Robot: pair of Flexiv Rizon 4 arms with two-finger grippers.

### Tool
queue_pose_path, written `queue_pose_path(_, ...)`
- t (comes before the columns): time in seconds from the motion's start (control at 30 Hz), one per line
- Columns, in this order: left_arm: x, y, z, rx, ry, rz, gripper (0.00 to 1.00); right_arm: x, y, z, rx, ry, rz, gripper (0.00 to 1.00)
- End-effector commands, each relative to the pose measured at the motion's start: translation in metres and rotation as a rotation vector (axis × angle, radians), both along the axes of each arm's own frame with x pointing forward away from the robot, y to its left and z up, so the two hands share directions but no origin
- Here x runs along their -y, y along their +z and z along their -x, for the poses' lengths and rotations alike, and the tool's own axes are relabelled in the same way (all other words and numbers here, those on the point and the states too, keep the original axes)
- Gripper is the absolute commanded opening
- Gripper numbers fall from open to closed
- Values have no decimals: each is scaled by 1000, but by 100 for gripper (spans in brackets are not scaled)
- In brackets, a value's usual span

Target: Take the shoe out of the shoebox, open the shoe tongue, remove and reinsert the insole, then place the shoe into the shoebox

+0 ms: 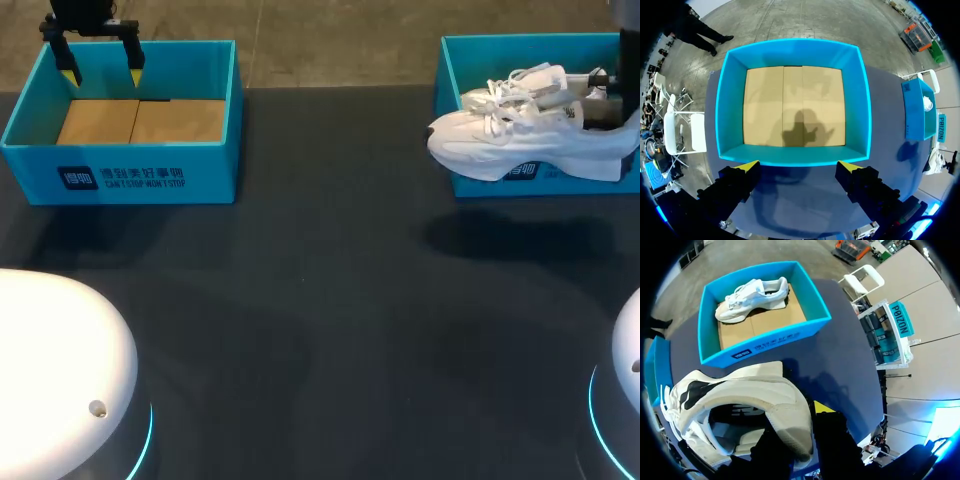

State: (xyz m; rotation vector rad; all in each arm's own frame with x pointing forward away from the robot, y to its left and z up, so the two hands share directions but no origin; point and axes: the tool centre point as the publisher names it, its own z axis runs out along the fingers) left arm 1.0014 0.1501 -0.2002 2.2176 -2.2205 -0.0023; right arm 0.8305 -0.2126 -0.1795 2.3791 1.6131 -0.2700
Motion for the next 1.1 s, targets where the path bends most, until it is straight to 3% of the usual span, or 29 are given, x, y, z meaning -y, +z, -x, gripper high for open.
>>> queue_pose_path(0.03,0,0,1,2,0,0,100,0,1,0,2,0,-3,0)
queue_pose_path(0.17,0,0,1,2,0,0,100,-14,-5,14,-20,-3,20,0)
queue_pose_path(0.37,0,0,1,2,0,0,100,-39,-15,51,-28,-28,17,0)
queue_pose_path(0.67,0,0,1,2,0,0,100,-98,-37,104,24,-23,-26,0)
queue_pose_path(0.87,0,0,1,2,0,0,100,-134,-58,125,21,-5,-1,0)
queue_pose_path(1.1,0,0,1,2,0,0,100,-181,-79,132,33,40,1,0)
